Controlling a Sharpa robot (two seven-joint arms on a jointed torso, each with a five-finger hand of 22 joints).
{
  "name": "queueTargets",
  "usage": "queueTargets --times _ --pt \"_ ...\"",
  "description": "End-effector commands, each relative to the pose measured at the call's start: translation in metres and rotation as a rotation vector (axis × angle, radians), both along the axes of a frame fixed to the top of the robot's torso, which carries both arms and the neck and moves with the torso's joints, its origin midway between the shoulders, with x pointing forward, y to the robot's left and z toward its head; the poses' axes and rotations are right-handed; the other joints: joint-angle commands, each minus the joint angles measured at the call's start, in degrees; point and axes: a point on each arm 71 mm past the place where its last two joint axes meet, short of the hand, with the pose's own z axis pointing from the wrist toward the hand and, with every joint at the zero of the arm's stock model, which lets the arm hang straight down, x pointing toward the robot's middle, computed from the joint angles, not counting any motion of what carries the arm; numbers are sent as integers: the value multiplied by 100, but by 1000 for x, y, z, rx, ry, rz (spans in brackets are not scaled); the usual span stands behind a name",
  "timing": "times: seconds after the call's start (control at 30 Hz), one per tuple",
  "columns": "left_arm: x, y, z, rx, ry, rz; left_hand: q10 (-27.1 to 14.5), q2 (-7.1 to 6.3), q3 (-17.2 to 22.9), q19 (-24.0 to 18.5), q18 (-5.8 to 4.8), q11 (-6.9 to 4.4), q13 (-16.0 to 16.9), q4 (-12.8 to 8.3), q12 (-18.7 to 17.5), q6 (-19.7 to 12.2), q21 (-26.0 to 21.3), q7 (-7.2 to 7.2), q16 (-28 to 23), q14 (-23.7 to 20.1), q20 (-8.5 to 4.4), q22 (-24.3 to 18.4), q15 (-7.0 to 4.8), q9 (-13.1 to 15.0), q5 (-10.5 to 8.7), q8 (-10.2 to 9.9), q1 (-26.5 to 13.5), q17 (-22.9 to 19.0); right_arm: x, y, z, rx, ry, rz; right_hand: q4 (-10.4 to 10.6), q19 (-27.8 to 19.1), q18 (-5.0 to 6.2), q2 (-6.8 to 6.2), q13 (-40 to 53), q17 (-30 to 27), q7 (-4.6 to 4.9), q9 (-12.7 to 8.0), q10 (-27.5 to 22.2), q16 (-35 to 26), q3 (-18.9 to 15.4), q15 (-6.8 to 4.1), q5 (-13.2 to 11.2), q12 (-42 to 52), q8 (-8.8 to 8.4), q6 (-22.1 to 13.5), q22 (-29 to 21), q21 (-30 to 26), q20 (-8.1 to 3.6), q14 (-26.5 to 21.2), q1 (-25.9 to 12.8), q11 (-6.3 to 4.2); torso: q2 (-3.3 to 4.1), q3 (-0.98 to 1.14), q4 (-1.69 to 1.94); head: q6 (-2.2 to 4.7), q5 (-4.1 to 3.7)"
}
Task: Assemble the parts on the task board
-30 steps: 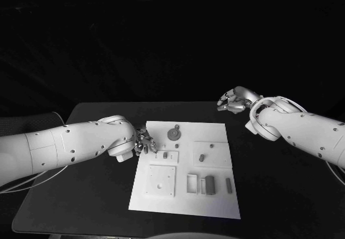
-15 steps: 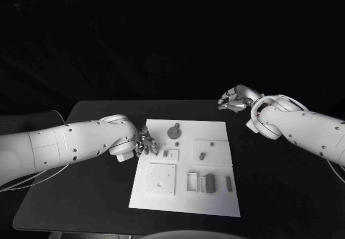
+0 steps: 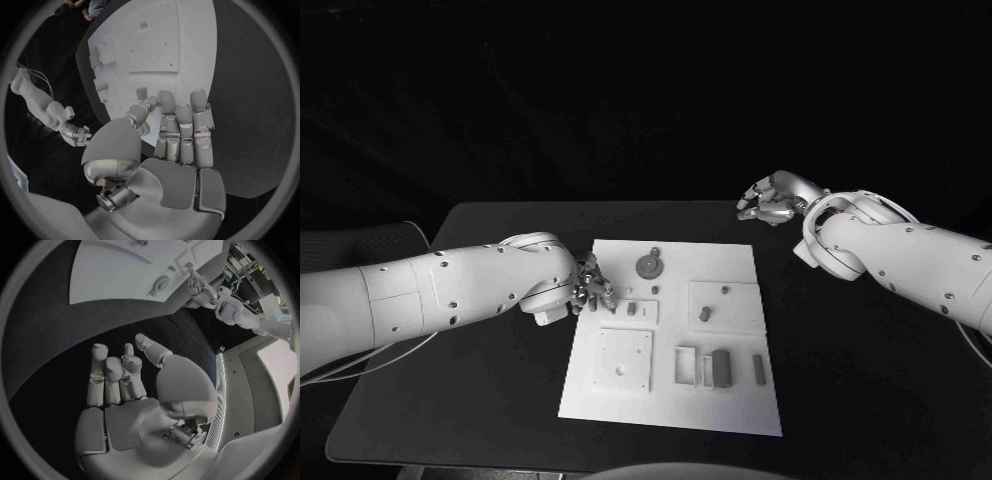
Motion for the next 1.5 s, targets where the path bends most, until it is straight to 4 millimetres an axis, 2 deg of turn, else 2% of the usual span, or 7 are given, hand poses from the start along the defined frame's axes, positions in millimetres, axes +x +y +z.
queueTargets --times 0.03,0.53,0.8,1.17,1.33,1.5 --pt "0 -2 0 11 -3 -22 21 51 -19 3 66 -18 10 30 28 149 40 -2 44 37 -59 146 -66 475 1 71 -26 11 -1 1 0 -5 5 13 1 11 85 -21 7 -9 43 9 -48 -18 12 -39 20 -37 -18 -10 81 -23 22 9 -54 -6 -1 1 0 -18 0" --pt "-1 -6 0 22 7 -49 11 -28 -71 -10 60 -31 49 96 93 181 113 -16 96 34 -81 144 -88 507 4 67 -127 25 -1 2 0 -4 4 14 6 11 85 -38 8 -9 44 13 -48 -18 4 -38 15 -37 -22 -10 81 -24 24 8 -69 -5 0 8 -5 -32 -11" --pt "0 -7 0 18 3 -51 -17 -156 -172 -39 55 -35 76 193 137 192 169 -19 126 18 -98 139 -100 534 -17 50 -274 26 -1 2 0 -4 4 14 7 12 85 -39 8 -9 44 14 -48 -18 4 -37 15 -37 -23 -10 81 -24 25 8 -71 -5 0 10 -3 -41 -18" --pt "2 -9 -1 17 2 -55 -37 -181 -327 -69 56 -38 92 224 165 195 209 -23 146 5 -111 135 -110 559 -23 35 -402 23 -1 2 0 -4 4 15 7 12 85 -36 8 -9 44 16 -48 -18 6 -37 16 -37 -25 -10 81 -24 24 8 -71 -5 1 6 -6 -49 -31" --pt "1 -9 -1 18 4 -56 -36 -157 -330 -72 63 -46 101 174 183 205 231 -30 160 7 -122 136 -119 572 -14 33 -349 23 -1 2 0 -4 4 15 8 13 85 -36 8 -9 44 16 -48 -18 6 -37 16 -37 -25 -10 82 -25 24 8 -72 -5 1 9 -5 -62 -35" --pt "1 -9 -2 19 9 -63 -48 -84 -247 -87 56 -52 118 -38 224 218 290 -37 192 2 -127 130 -126 605 71 12 -94 16 -1 2 0 -4 4 15 9 13 85 -36 8 -10 44 17 -48 -18 6 -37 15 -37 -26 -10 82 -25 25 8 -74 -5 -2 5 -1 -67 -36"
